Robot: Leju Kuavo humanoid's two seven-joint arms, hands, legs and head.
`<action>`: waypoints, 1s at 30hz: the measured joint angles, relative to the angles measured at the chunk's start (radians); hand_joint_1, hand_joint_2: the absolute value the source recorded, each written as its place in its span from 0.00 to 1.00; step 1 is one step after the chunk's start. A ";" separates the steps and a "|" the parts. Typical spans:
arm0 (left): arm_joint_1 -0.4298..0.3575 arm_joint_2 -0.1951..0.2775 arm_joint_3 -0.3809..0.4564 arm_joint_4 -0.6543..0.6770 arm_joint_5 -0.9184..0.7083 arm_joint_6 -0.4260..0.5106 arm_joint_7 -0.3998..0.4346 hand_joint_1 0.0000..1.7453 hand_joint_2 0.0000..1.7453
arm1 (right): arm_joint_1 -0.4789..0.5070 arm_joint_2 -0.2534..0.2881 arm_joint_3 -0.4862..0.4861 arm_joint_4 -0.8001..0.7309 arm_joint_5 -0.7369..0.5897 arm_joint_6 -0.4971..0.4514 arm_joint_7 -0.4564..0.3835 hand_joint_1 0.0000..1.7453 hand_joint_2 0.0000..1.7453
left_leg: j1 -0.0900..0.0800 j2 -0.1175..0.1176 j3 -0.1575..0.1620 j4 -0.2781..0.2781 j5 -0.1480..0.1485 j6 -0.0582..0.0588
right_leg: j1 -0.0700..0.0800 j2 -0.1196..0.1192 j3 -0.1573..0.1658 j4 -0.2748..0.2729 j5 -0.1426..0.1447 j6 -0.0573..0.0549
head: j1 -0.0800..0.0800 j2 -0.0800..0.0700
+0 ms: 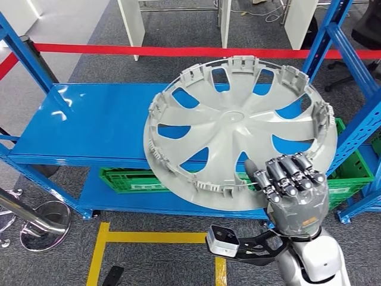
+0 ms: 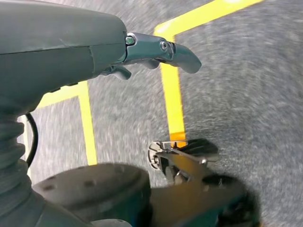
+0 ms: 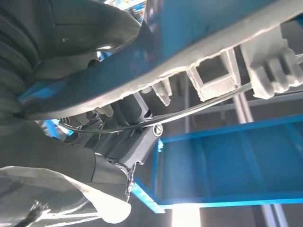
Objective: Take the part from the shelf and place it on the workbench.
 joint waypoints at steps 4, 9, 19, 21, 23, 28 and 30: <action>0.003 0.019 0.070 0.000 0.060 -0.001 0.000 0.00 1.00 | 0.023 0.000 -0.023 -0.032 0.000 0.000 0.022 1.00 1.00 | -0.018 0.000 0.132 -0.241 0.100 0.038 | 0.009 0.002 -0.016 -0.001 0.020 0.001 | 0.000 0.000; 0.007 0.030 0.123 0.000 0.093 0.000 0.003 0.00 1.00 | 0.042 0.000 -0.045 -0.064 0.000 0.000 0.015 1.00 1.00 | -0.027 0.003 0.137 -0.317 0.143 0.050 | 0.001 0.003 -0.038 -0.005 0.030 0.027 | 0.001 0.000; 0.020 0.029 0.193 0.000 0.112 -0.001 0.058 0.00 1.00 | 0.094 0.000 -0.103 -0.151 0.000 0.000 0.031 1.00 1.00 | -0.017 0.009 0.019 -0.282 0.215 0.042 | -0.005 0.006 0.072 0.044 -0.054 0.053 | 0.007 0.000; 0.023 0.028 0.195 0.000 0.098 0.000 0.066 0.00 1.00 | 0.106 0.000 -0.113 -0.172 0.000 0.000 0.027 1.00 1.00 | -0.019 0.009 0.002 -0.266 0.225 0.033 | -0.002 0.008 0.115 -0.028 -0.074 0.045 | 0.006 0.000; 0.027 0.027 0.195 0.000 0.081 0.001 0.074 0.00 1.00 | 0.123 0.000 -0.124 -0.193 0.000 0.000 0.020 1.00 1.00 | -0.017 0.007 -0.007 -0.261 0.235 0.022 | -0.001 0.007 0.108 -0.033 -0.068 0.030 | 0.006 0.000; 0.034 0.023 0.187 0.000 0.020 0.012 0.093 0.00 1.00 | 0.169 0.000 -0.157 -0.241 0.000 0.000 -0.004 1.00 1.00 | -0.007 0.006 -0.053 -0.071 0.058 -0.001 | 0.000 -0.001 0.060 -0.033 -0.023 -0.001 | -0.001 0.000; 0.035 0.020 0.174 0.000 -0.012 0.016 0.098 0.00 1.00 | 0.192 0.000 -0.175 -0.260 0.000 0.000 -0.017 1.00 1.00 | -0.004 0.006 -0.049 0.008 0.039 -0.002 | 0.004 -0.004 0.033 -0.030 -0.004 -0.001 | -0.001 0.000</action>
